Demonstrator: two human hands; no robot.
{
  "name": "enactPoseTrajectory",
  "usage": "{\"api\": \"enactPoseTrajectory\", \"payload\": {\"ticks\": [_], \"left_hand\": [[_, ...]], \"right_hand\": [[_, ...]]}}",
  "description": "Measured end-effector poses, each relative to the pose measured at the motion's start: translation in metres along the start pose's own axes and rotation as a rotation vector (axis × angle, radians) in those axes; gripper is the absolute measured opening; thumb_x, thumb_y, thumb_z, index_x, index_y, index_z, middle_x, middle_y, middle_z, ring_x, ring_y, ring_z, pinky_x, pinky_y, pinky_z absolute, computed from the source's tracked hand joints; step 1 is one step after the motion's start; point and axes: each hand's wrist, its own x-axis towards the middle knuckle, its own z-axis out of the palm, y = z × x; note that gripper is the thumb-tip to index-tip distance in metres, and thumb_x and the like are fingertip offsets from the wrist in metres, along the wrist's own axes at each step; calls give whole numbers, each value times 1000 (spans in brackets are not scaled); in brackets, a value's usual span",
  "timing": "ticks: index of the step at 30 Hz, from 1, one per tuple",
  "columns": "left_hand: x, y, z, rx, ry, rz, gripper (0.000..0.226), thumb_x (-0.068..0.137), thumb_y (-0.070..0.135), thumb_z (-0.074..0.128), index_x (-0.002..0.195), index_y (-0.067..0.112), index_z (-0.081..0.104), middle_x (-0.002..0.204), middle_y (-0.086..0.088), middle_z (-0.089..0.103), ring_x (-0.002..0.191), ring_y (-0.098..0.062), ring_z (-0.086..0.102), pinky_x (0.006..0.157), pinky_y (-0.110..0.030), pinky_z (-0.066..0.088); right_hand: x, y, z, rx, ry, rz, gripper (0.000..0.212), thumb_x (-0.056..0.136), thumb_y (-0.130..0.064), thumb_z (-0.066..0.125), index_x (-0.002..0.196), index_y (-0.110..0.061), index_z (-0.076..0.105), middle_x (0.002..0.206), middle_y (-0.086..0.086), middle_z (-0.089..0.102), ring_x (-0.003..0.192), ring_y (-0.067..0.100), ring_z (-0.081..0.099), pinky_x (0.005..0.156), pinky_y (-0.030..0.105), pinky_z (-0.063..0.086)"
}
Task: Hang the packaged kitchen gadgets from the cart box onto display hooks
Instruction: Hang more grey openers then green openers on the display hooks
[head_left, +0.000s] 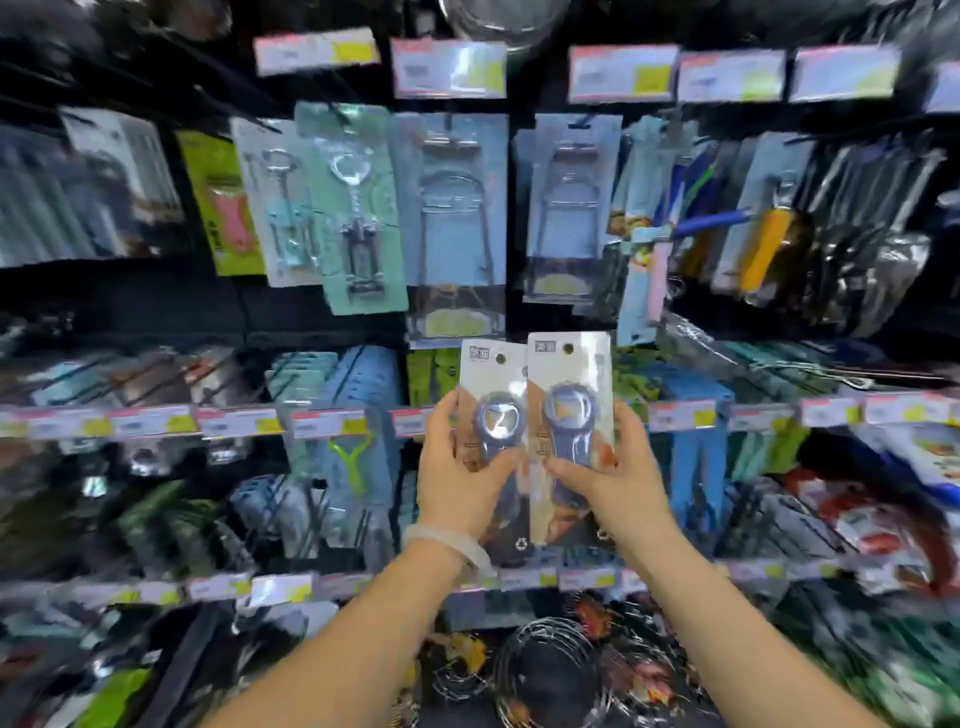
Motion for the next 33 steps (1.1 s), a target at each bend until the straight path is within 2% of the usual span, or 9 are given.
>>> {"api": "enactPoseTrajectory", "payload": {"ticks": [4,7,10,13,17,21,25,29,33], "left_hand": [[-1,21,-102,21,172,12,77,76,-1,71,139,21,33,141,5,40,108,-2,50,77,-5,49],[-3,36,-167,38,306,33,76,76,-2,70,139,21,33,144,1,40,124,-15,48,85,-16,49],[-4,44,-225,11,423,46,76,76,-4,69,138,21,34,139,0,43,122,-19,49,79,-14,52],[-3,49,-273,19,526,47,76,75,-2,72,139,20,36,140,-7,45,124,-28,50,88,-33,52],[14,52,-328,49,586,86,76,75,-1,72,136,26,37,139,5,43,120,-13,48,89,-29,50],[53,57,-376,99,604,142,74,74,3,75,131,31,38,133,4,50,111,-6,55,76,-18,52],[109,76,-416,101,550,186,70,74,-1,73,129,25,39,115,14,53,77,22,57,58,-3,47],[158,84,-451,78,547,237,76,71,5,78,127,38,40,132,2,51,114,-9,56,92,-33,52],[190,81,-470,59,544,251,76,69,6,79,123,42,41,130,-2,55,114,-21,57,95,-45,50]], "right_hand": [[-7,-21,102,1,-173,-20,80,75,-12,76,140,-26,33,138,-14,41,123,5,43,91,23,43],[-9,-36,171,37,-302,-55,75,75,-9,76,137,-25,35,136,-13,44,121,7,47,85,17,46],[-12,-47,233,65,-416,-54,81,74,-11,78,139,-26,32,137,-10,45,122,11,49,93,32,51],[-15,-54,288,111,-502,-63,83,74,-6,76,140,-27,31,138,-6,48,122,14,52,99,41,48],[-9,-63,350,179,-608,-106,71,76,4,71,125,-36,39,126,-12,54,110,3,59,84,20,53],[22,-73,408,160,-622,-149,80,75,-10,76,137,-35,33,141,-10,44,127,14,47,102,43,45],[66,-102,453,190,-580,-194,84,76,-12,76,143,-32,29,144,-10,40,129,15,44,104,44,43],[109,-132,485,223,-542,-240,85,72,-13,78,141,-30,31,139,-8,46,123,17,51,101,45,45],[136,-153,512,218,-502,-252,75,74,-3,74,135,-24,35,127,-2,55,103,11,60,88,31,51]]}}
